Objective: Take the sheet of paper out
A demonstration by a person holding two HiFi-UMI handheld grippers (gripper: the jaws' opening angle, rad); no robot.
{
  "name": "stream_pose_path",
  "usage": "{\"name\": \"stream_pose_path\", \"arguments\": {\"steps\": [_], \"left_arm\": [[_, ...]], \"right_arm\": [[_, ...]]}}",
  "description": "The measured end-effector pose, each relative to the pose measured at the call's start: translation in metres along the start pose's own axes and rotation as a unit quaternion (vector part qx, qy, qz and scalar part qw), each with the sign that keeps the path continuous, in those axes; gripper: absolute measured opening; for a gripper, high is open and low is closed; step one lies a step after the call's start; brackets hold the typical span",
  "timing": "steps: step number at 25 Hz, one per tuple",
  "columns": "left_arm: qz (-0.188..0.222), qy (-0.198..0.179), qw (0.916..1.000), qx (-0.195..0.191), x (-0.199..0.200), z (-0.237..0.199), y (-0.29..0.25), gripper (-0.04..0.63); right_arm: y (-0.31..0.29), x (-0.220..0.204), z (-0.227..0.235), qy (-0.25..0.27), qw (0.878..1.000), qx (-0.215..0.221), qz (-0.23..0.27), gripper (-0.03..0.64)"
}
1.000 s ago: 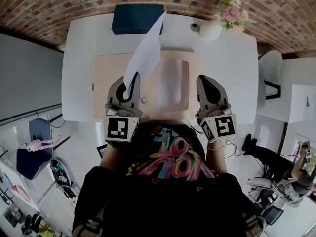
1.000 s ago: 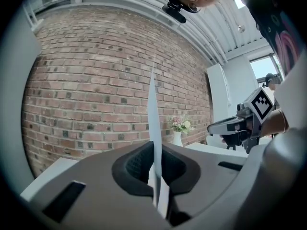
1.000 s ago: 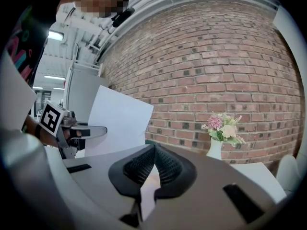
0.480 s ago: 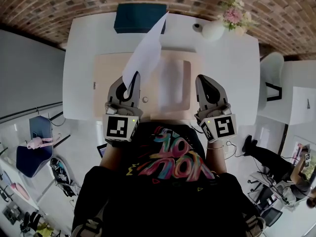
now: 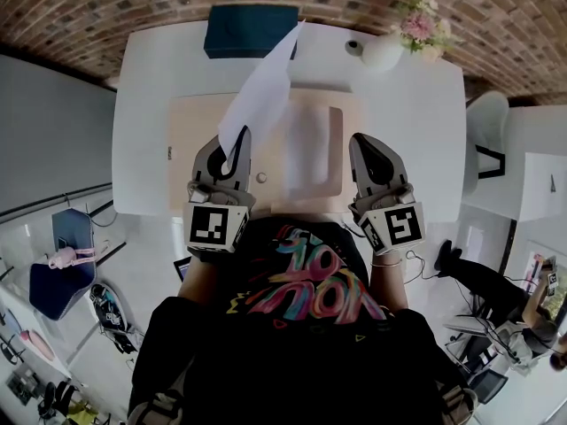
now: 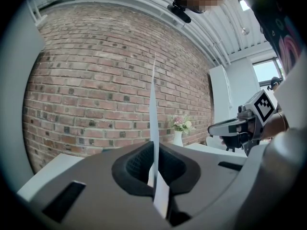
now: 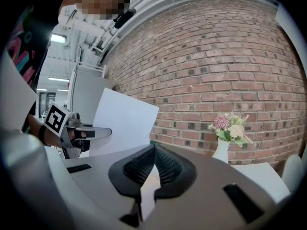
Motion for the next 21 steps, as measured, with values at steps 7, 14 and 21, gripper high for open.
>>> {"name": "stream_pose_path", "arguments": {"steps": [7, 14, 21], "left_arm": [[0.006, 0.007, 1.0, 0.003, 0.0011, -0.0058, -0.0004, 0.023], [-0.008, -0.001, 1.0, 0.001, -0.0031, -0.0075, 0.0026, 0.023], [-0.008, 0.0, 1.0, 0.002, -0.0038, -0.0083, 0.0012, 0.023]], "right_arm": [[-0.0032, 0.0017, -0.0019, -0.007, 1.0, -0.008, 0.005, 0.02], [-0.0001, -0.0017, -0.0014, -0.005, 1.0, -0.01, -0.003, 0.018], [-0.0008, -0.0008, -0.001, 0.0, 1.0, -0.007, -0.003, 0.018]]}}
Point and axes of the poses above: the fingertips, and each gripper's own axes: y backward along the fingers, z to its right, x out of its top, the point moved 4 cm from there along y, backward along the fingers, and after that the axes turned 10 degrees about y, right-handed, at the moved point
